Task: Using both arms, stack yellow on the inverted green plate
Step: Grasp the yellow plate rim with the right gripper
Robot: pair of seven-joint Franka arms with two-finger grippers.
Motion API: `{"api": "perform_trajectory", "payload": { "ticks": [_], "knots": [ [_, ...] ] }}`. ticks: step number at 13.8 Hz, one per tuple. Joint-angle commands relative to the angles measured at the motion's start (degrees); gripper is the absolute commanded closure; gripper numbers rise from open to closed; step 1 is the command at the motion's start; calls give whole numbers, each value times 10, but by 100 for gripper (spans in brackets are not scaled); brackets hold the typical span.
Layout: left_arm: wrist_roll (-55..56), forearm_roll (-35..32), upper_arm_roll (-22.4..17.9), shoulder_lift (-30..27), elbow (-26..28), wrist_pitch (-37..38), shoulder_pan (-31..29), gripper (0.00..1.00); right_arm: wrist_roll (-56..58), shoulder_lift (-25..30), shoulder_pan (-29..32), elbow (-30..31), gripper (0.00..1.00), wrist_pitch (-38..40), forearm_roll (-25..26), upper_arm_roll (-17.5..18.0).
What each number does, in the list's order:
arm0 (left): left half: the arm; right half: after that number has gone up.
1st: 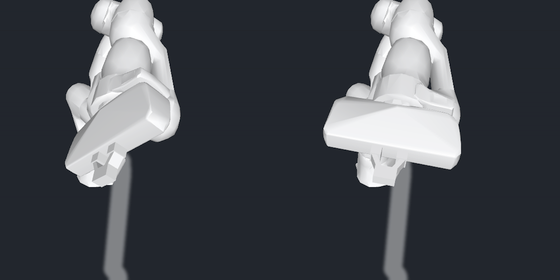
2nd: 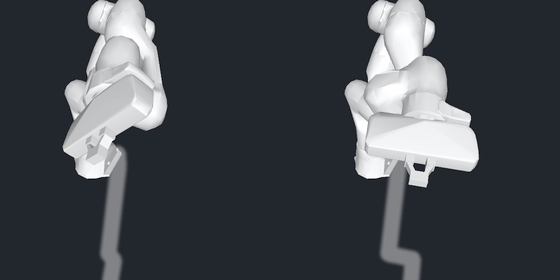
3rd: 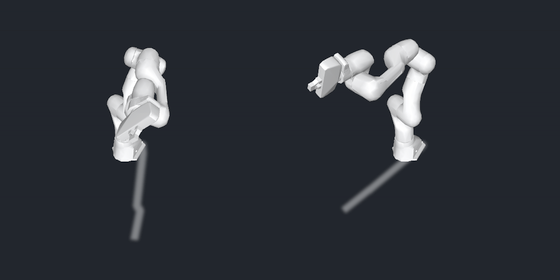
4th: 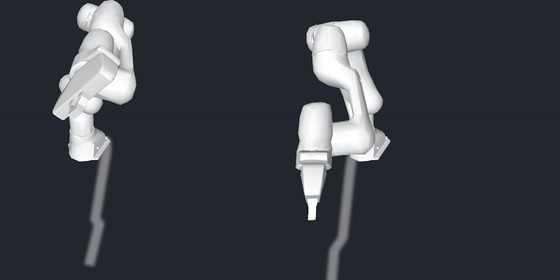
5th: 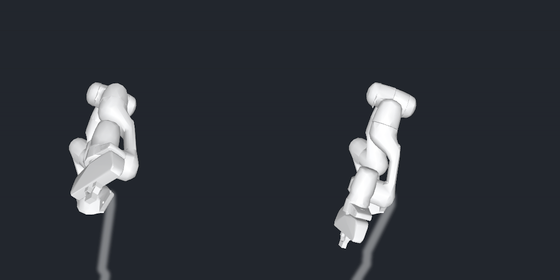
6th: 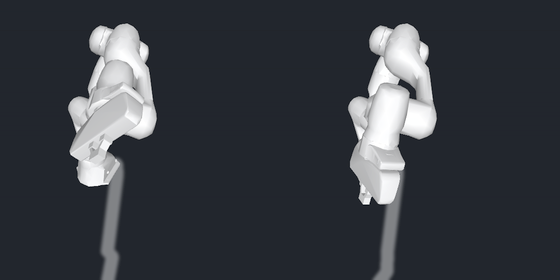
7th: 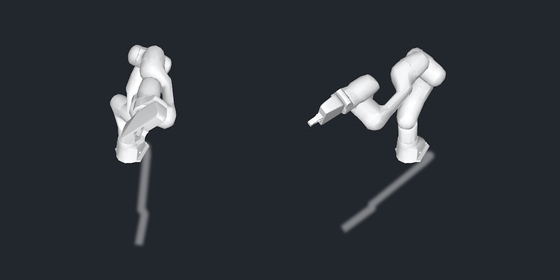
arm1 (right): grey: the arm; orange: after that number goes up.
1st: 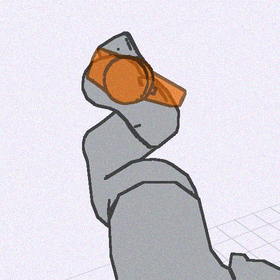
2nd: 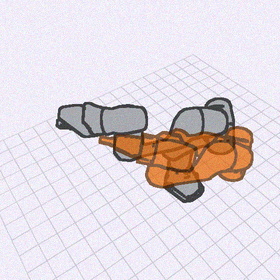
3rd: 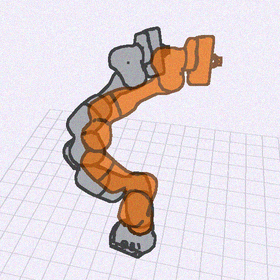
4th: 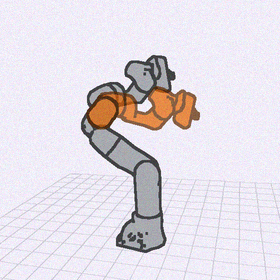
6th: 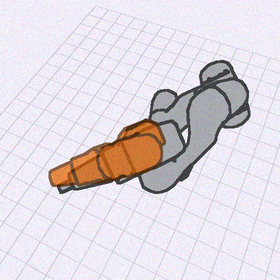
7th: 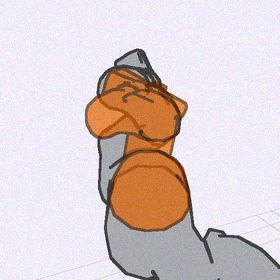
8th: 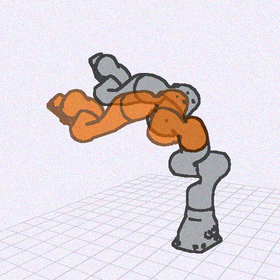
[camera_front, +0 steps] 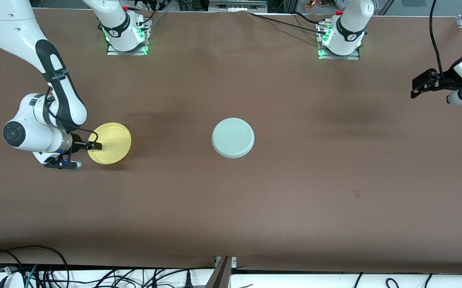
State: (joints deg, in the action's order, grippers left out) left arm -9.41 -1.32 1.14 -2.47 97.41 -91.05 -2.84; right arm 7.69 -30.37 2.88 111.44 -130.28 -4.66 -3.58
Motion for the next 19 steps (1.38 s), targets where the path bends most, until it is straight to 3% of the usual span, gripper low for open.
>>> {"api": "perform_trajectory", "payload": {
  "ticks": [1, 3, 5, 9, 11, 12, 15, 19],
  "knots": [
    [-16, -10, 8, -17, 20, -6, -10, 0, 44, -4, 20, 6, 47, -8, -18, 5],
    [-16, -9, 8, -17, 10, -4, -11, 0, 50, -1, 21, 11, 68, -3, -30, 4],
    [-16, -8, 10, -17, 9, -4, -10, 0, 80, 0, 21, 9, 100, -1, -33, 5],
    [-15, -8, 7, -16, 0, -5, -11, 0, 88, 11, 12, -2, 100, 21, -33, 33],
    [-11, -4, 7, -16, -1, -6, -19, 0, 85, 14, 4, -24, 100, 28, -32, 73],
    [-15, -4, 8, -16, -1, -5, -23, 0, 74, 14, -5, -34, 100, 32, -33, 77],
    [-8, -11, 7, 0, -25, -4, -26, 0, -4, -6, -46, -82, 100, 34, -39, 80],
    [-11, -11, 7, 11, -42, -4, -27, 0, -117, -37, -98, -143, 100, 57, -88, 116]
  ]
}}
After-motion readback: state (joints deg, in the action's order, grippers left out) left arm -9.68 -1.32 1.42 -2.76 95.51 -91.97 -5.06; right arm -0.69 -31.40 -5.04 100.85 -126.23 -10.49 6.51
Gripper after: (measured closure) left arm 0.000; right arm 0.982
